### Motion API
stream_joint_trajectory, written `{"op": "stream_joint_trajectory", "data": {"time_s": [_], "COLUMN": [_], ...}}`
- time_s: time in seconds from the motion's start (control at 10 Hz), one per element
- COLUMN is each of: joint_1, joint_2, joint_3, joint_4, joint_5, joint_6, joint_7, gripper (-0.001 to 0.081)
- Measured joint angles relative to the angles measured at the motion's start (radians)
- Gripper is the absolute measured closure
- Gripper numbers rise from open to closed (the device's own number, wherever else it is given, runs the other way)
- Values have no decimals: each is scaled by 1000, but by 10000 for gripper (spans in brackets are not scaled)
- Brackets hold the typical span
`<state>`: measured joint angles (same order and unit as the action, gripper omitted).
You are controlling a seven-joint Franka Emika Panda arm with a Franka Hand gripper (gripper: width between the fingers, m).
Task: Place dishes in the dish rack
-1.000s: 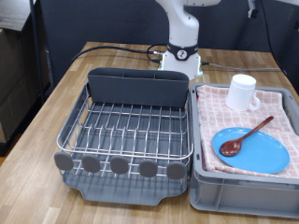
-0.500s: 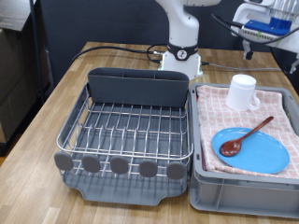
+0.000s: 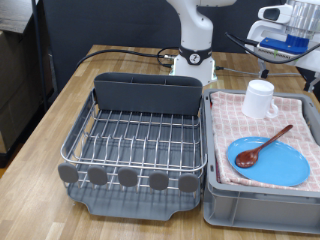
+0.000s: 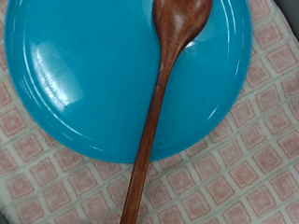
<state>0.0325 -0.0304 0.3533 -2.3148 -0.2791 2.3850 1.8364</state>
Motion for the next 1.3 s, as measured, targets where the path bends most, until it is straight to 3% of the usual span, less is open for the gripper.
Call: {"op": "stream_joint_trajectory", "data": {"time_s": [0.5,1.3], "joint_1": [0,6], "joint_2": [95,253], "joint_3": [-7,-59], "joint_4": [2,11], "joint_5": [-144,-294], "joint_6": [92,250], "joint_7": [162,303], "gripper": [3,3]}}
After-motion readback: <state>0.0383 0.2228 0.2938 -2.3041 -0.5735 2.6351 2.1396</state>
